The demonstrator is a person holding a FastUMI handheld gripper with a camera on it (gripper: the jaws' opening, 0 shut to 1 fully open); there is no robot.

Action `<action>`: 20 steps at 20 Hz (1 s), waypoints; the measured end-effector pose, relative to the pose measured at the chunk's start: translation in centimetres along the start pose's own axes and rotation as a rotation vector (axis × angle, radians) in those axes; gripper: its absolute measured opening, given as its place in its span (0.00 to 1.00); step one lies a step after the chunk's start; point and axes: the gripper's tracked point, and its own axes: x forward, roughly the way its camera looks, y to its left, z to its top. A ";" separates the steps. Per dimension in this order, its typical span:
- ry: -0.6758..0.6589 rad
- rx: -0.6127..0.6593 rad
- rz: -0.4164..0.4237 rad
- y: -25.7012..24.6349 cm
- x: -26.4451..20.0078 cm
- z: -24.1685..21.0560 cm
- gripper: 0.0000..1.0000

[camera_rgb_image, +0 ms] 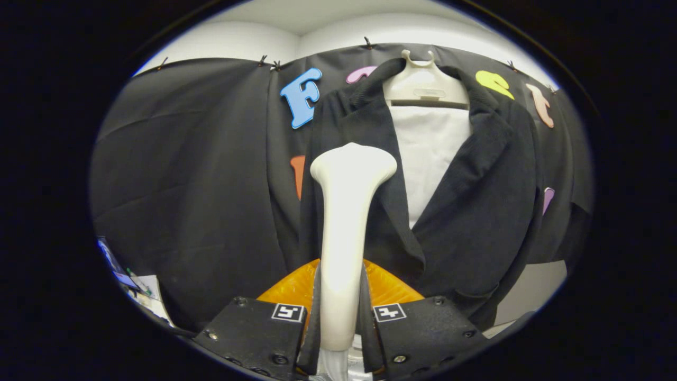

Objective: Iron the clothes twice with a garment steamer, once on the left side and once on the right side.

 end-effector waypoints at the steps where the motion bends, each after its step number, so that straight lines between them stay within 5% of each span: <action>1: 0.008 0.000 -0.001 -0.1 0.1 -0.4 0.34; 20: 0.136 0.004 0.000 -1.2 -0.8 -7.3 0.34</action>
